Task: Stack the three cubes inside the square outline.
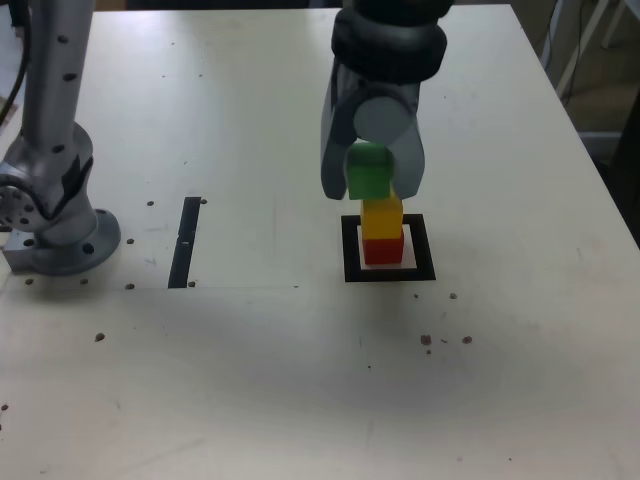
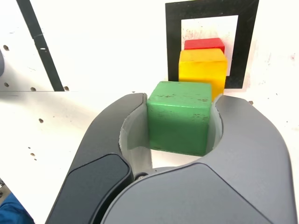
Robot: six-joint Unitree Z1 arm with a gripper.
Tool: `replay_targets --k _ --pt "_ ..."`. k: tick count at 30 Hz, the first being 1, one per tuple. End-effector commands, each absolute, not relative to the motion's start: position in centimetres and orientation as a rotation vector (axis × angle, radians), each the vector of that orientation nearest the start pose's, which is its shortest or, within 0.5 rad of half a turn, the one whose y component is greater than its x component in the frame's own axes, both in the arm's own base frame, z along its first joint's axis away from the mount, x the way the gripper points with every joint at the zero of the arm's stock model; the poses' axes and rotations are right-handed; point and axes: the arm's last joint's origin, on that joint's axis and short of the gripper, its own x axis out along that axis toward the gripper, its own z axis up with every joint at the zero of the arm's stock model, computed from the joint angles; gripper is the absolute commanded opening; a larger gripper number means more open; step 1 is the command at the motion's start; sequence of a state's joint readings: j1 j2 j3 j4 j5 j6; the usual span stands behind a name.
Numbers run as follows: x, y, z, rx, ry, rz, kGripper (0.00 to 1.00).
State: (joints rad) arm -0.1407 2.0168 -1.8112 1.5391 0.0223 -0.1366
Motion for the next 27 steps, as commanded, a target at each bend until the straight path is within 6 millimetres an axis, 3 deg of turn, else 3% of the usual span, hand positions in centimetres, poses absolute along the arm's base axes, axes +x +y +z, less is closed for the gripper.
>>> replay_targets --k 1,27 --pt "35.6 -5.0 31.0 0.048 1.746 0.028 0.19" --pt "36.8 -4.6 30.0 0.107 1.748 0.04 0.25"
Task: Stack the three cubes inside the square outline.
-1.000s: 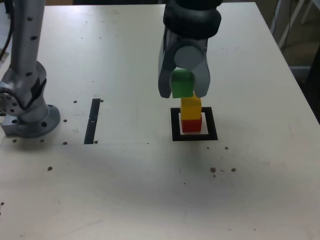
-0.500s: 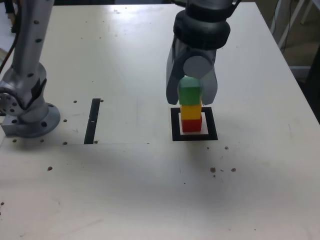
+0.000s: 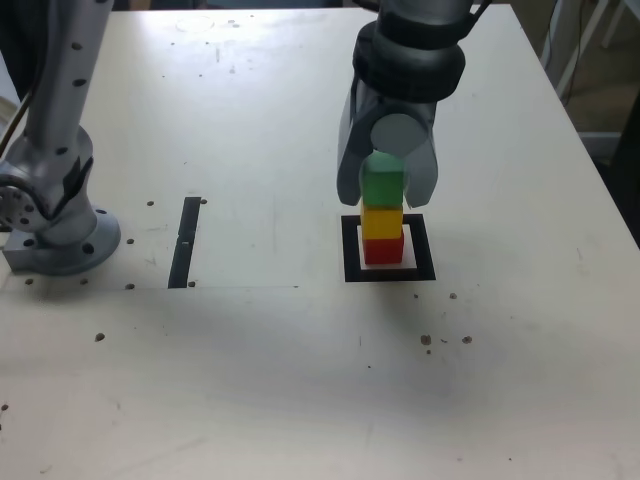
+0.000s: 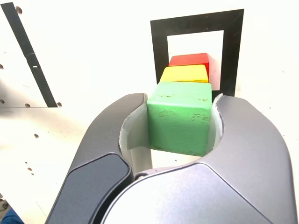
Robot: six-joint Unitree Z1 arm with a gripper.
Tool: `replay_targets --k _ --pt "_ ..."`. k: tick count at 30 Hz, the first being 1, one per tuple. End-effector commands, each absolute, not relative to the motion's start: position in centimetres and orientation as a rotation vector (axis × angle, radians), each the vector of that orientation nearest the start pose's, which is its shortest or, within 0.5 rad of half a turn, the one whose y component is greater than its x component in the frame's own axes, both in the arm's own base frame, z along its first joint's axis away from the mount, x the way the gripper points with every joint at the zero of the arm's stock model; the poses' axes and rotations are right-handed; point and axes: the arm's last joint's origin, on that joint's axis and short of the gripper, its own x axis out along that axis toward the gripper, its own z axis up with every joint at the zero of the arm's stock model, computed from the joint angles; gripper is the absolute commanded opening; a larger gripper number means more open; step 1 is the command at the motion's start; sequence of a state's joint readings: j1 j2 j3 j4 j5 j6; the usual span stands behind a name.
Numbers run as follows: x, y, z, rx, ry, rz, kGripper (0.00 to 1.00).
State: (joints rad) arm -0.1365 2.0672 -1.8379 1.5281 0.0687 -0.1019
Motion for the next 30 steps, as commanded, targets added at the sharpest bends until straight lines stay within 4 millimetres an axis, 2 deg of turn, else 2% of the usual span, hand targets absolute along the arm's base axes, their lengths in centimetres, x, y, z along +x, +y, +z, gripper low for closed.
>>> replay_targets --k 1,10,14,19,26,30 --pt "36.8 -4.65 30.0 0.107 1.748 0.04 0.25" --pt "36.8 -4.66 29.69 0.107 1.766 0.035 0.35" --pt "36.8 -4.67 29.61 0.106 1.77 0.032 0.42" --pt "36.78 -4.69 29.55 0.104 1.773 0.024 0.61" --pt "36.43 -4.6 29.92 0.109 1.773 0.034 0.96" --pt "36.24 -4.57 30.13 0.106 1.773 0.039 0.99"
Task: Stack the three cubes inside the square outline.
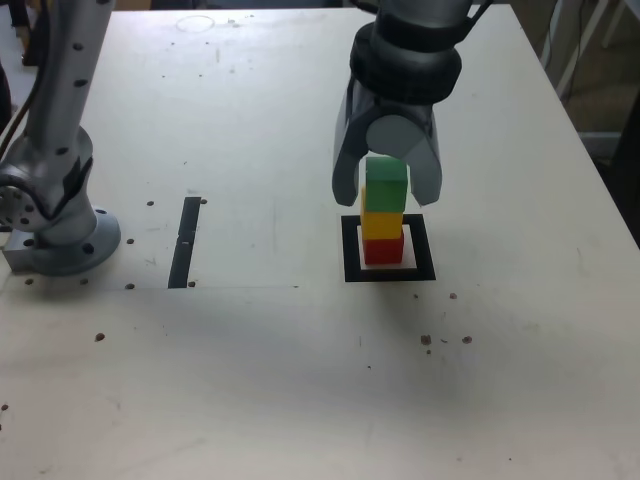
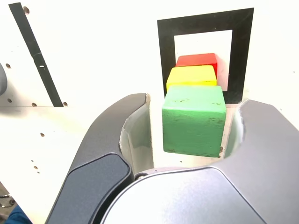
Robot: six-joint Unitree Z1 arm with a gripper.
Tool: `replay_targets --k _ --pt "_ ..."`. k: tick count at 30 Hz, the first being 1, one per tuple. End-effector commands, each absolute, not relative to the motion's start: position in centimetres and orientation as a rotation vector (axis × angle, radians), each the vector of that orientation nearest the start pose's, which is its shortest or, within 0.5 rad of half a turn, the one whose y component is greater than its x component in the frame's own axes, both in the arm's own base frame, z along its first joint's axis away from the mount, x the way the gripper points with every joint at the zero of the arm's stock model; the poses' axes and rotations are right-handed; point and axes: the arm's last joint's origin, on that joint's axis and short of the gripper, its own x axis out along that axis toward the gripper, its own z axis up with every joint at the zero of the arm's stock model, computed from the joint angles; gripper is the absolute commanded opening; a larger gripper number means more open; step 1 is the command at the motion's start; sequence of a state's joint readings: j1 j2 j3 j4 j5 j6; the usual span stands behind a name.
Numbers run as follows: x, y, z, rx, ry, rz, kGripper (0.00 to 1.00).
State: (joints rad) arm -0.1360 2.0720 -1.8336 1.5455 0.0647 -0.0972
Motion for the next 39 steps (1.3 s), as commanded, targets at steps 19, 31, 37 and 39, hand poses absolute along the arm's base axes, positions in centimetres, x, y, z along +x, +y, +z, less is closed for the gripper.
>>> replay_targets --k 19,31,37,39 --pt "25.9 -3.2 38.5 0.09 1.619 -0.005 0.99" --pt "14.9 -2.0 34.6 0.079 1.731 -0.023 0.99" --pt "12.4 -1.7 31.0 0.074 1.734 -0.03 0.99" --pt "12.0 -1.6 29.9 0.074 1.734 -0.031 0.99"
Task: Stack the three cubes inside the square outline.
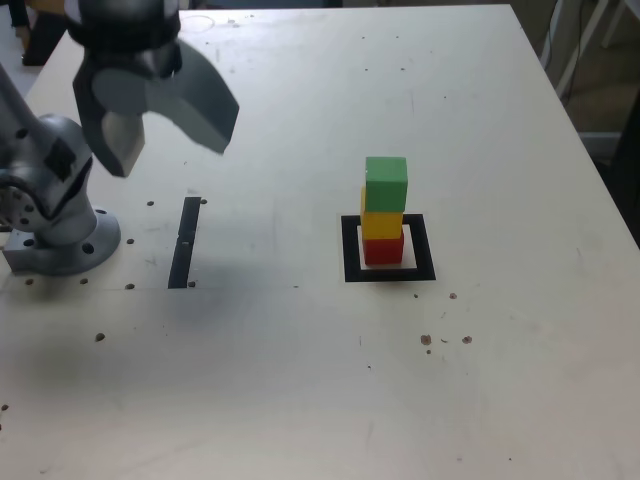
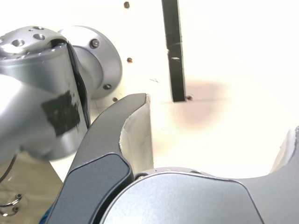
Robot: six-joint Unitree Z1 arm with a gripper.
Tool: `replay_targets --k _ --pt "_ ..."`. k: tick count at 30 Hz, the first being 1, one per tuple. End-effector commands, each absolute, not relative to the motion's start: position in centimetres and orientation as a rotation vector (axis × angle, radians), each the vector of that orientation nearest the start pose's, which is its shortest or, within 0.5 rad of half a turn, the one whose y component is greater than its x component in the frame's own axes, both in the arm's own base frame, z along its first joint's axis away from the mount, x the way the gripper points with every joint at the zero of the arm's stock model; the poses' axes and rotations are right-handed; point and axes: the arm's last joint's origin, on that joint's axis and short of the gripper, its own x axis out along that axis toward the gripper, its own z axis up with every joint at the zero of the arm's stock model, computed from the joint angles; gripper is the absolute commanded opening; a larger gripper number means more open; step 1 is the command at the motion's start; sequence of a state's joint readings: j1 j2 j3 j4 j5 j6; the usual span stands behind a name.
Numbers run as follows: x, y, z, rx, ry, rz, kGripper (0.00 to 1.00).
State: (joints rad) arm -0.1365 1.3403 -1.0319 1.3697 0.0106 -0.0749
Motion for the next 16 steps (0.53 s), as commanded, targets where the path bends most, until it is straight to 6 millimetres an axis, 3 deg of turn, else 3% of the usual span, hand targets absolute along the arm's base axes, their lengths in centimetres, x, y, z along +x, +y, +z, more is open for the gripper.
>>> replay_targets --k 1,11,16 --pt "11.9 -1.6 29.4 0.074 1.735 -0.031 0.99" --pt "11.1 -1.4 24.8 0.092 1.745 -0.018 0.99" --pt "11.3 -1.4 24.2 0.098 1.745 -0.019 0.99"
